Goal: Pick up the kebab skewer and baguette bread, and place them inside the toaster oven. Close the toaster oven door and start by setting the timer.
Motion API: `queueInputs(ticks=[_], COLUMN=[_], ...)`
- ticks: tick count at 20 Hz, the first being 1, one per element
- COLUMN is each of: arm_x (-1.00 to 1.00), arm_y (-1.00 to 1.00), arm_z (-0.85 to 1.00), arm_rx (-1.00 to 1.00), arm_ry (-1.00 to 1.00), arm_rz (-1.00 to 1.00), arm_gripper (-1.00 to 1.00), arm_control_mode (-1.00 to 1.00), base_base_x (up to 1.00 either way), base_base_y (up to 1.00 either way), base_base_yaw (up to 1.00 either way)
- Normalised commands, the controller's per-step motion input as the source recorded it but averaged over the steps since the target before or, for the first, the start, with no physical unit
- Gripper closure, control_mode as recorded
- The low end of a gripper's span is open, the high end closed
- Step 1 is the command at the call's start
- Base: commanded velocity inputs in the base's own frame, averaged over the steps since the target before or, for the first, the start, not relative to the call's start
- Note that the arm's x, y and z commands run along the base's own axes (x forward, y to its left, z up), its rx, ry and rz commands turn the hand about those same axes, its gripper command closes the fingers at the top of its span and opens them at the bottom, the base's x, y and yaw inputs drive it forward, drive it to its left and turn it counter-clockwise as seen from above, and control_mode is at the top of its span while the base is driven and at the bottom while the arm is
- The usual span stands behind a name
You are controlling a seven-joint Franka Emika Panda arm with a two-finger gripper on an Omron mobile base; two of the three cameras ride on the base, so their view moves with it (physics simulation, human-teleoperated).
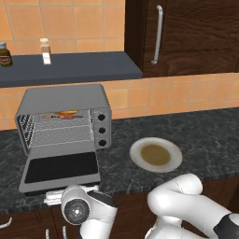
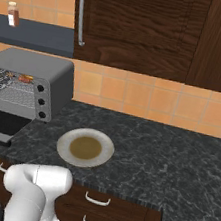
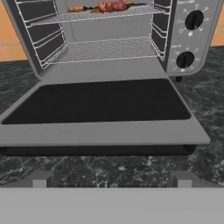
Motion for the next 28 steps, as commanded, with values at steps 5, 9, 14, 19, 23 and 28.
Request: queueInputs(ticks=[5, 9, 14, 19, 23, 28], arm_x=[0.00, 0.00, 0.00, 0.13, 0.18, 0.00], arm_y=[0.00, 0.00, 0.03, 0.04, 0.00, 0.01], arm_z=[-0.06, -0.05, -0.13, -0.03, -0.04, -0.45], arm_rx=[0.00, 0.00, 0.00, 0.00, 0.00, 0.00], arm_ry=[0.00, 0.00, 0.00, 0.00, 0.04, 0.02], arm_rz=[0.00, 0.00, 0.00, 0.00, 0.00, 0.00], arm_gripper=[-1.00, -1.00, -1.00, -1.00, -1.00, -1.00], arm_control_mode=[-1.00, -1.00, -1.00, -1.00, -1.00, -1.00], base_base_x=[0.00, 0.00, 0.00, 0.00, 0.00, 0.00], base_base_y=[0.00, 0.00, 0.00, 0.00, 0.00, 0.00], base_base_yaw=[0.00, 0.00, 0.00, 0.00, 0.00, 0.00])
